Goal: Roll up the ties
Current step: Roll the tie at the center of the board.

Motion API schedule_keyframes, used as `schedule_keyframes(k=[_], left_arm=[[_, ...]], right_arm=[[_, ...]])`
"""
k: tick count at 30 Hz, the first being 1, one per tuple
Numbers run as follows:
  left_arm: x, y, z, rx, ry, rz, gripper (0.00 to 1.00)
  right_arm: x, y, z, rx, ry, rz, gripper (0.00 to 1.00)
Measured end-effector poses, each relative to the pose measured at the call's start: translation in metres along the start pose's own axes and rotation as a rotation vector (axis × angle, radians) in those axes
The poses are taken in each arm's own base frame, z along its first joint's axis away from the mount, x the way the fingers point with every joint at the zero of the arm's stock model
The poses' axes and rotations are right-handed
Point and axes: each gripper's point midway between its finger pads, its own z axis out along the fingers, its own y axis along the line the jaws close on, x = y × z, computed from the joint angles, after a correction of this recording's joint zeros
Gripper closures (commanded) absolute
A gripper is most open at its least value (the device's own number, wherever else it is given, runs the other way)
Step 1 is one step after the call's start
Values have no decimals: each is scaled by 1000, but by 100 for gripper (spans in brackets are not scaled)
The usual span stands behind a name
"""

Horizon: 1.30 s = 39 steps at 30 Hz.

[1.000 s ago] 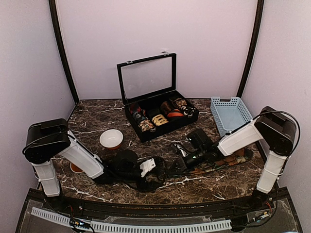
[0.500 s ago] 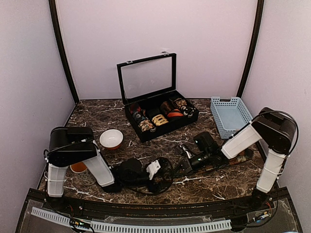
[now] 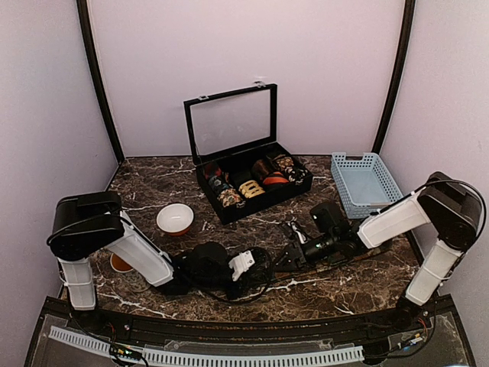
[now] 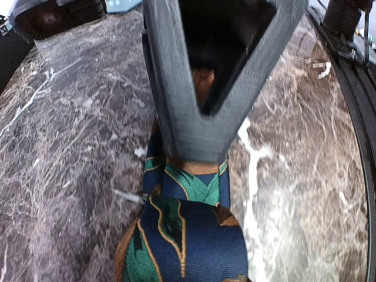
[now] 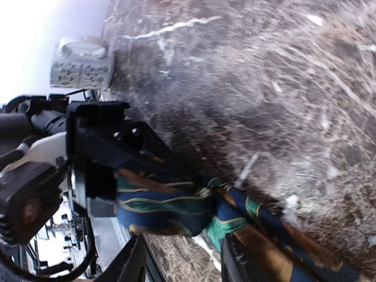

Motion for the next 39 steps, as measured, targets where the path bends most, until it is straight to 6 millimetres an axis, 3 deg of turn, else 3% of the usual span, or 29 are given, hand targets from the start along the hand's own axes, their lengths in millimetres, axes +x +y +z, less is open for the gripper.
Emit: schedule_keyframes(k=[7,13,15,19,20,23,26,34,39], left_arm=[[8,-1,-12,8,112,42,75],[7,-1,-11,14,148,57,75],[7,-2,-11,17,156,59,75],[7,-2,-10,23,168,61,74],[7,-3,-10,26,169,60,72],[7,-3,-10,27,169,58,52],[8,-1,-11,24,166,47,39],[14,1,-26,15,132,41,28],[3,-1,-28,15,34,13,20]], right_arm=[[-2,32,10,-36,40,-12,52],[-2,37,26,-30,78,-7,58],[-2,36,31,-21,91,-3,68],[1,33,35,-1,102,-10,99],[1,32,35,1,101,-18,100],[-1,31,34,5,97,-30,100],[-1,25,32,18,93,-38,100],[-3,0,19,33,63,-26,100],[-2,-22,9,59,43,6,100]])
